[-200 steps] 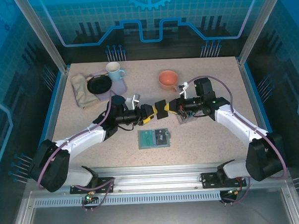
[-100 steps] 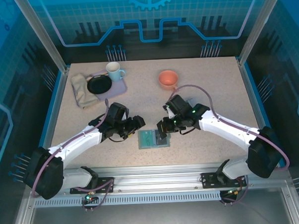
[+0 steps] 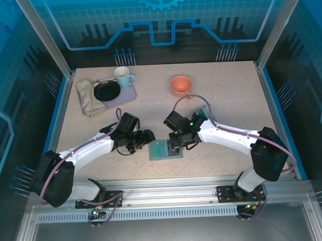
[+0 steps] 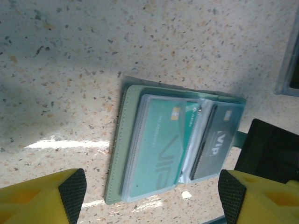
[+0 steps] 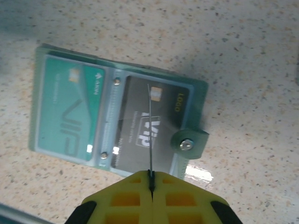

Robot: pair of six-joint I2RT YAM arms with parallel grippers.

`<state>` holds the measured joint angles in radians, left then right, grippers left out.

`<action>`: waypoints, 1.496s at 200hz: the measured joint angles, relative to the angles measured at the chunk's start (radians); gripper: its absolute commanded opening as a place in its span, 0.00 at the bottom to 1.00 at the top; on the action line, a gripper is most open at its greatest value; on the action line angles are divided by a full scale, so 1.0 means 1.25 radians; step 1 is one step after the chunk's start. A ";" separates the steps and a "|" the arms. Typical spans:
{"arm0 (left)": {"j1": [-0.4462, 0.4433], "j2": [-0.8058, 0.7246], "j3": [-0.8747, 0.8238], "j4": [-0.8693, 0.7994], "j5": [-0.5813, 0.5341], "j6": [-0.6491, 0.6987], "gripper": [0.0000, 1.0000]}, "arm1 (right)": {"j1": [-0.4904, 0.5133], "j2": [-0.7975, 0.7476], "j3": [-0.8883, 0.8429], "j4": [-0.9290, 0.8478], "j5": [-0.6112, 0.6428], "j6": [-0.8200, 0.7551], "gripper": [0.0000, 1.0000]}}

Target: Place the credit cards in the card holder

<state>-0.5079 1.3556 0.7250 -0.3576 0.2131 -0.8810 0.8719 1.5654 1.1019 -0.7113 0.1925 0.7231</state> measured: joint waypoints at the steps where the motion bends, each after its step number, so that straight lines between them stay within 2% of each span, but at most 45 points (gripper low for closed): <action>1: 0.000 0.002 0.000 0.000 0.000 0.001 0.78 | 0.000 0.001 0.000 -0.001 0.001 0.001 0.05; 62: -0.010 0.061 0.011 0.002 0.004 0.016 0.70 | -0.010 0.008 -0.016 -0.011 0.040 0.020 0.05; 147: -0.036 0.108 0.032 0.004 0.009 0.022 0.68 | -0.044 0.005 -0.075 0.048 -0.016 0.033 0.05; 224: -0.054 0.142 0.032 0.024 0.010 0.022 0.59 | -0.085 -0.062 -0.147 0.130 -0.107 0.045 0.06; 299: -0.066 0.151 0.032 0.040 0.015 0.021 0.55 | -0.101 -0.082 -0.153 0.151 -0.158 0.050 0.07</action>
<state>-0.5903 1.5444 0.7650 -0.3073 0.2317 -0.8543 0.7452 1.4628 0.9104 -0.5224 -0.0055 0.7853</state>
